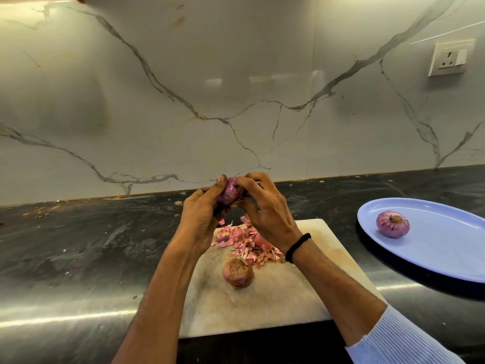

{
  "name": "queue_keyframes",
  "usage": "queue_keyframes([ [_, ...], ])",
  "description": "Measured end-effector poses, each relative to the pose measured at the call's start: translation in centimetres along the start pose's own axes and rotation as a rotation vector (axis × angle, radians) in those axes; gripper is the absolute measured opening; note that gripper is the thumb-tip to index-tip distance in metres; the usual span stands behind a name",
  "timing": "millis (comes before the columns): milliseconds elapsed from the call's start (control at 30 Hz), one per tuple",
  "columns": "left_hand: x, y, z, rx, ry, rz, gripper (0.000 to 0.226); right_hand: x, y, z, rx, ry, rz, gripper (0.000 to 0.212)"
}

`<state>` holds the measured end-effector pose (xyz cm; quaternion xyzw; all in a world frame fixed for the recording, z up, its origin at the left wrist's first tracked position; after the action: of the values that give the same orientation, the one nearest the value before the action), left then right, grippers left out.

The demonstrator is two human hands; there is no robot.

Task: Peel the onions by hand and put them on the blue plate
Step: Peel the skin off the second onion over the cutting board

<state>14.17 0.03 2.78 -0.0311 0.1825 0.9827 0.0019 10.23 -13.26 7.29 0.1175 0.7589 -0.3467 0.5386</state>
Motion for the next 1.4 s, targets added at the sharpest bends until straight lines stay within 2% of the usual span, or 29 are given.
queue_keyframes([
  [133, -0.1, 0.1, -0.2, -0.003, -0.008, -0.008, 0.037, 0.0, -0.3, -0.2, 0.007, -0.017, 0.017, 0.039],
  [267, 0.2, 0.3, -0.5, 0.052, -0.070, -0.016, 0.036, 0.1, -1.2, -0.5, 0.022, -0.040, 0.100, 0.013],
  [467, 0.3, 0.0, -0.6, 0.064, -0.077, -0.024, 0.034, -0.2, -1.0, -0.1, -0.100, 0.029, 0.065, 0.047],
  [600, 0.3, 0.1, -0.4, 0.029, -0.065, -0.039, 0.028, -0.1, -0.7, 0.0, -0.013, 0.011, 0.057, 0.040],
  [1133, 0.0, 0.1, -0.7, 0.036, -0.075, -0.028, 0.034, 0.0, -1.0, -0.3, 0.003, -0.026, 0.079, 0.039],
  [1400, 0.1, 0.3, -0.6, 0.118, -0.078, -0.036, 0.033, 0.3, -1.4, -0.2, -0.009, 0.023, 0.123, 0.017],
])
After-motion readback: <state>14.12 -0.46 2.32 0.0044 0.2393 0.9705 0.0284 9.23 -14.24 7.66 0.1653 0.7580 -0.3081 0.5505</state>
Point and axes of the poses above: each hand's wrist, its own x-axis away from the middle knuckle, its own y-axis out of the palm, z = x × y, the point moved 10 cm from there along -x, towards the middle knuckle, and after that the axes turned 1 degree about -z, right-handed, at the moved point
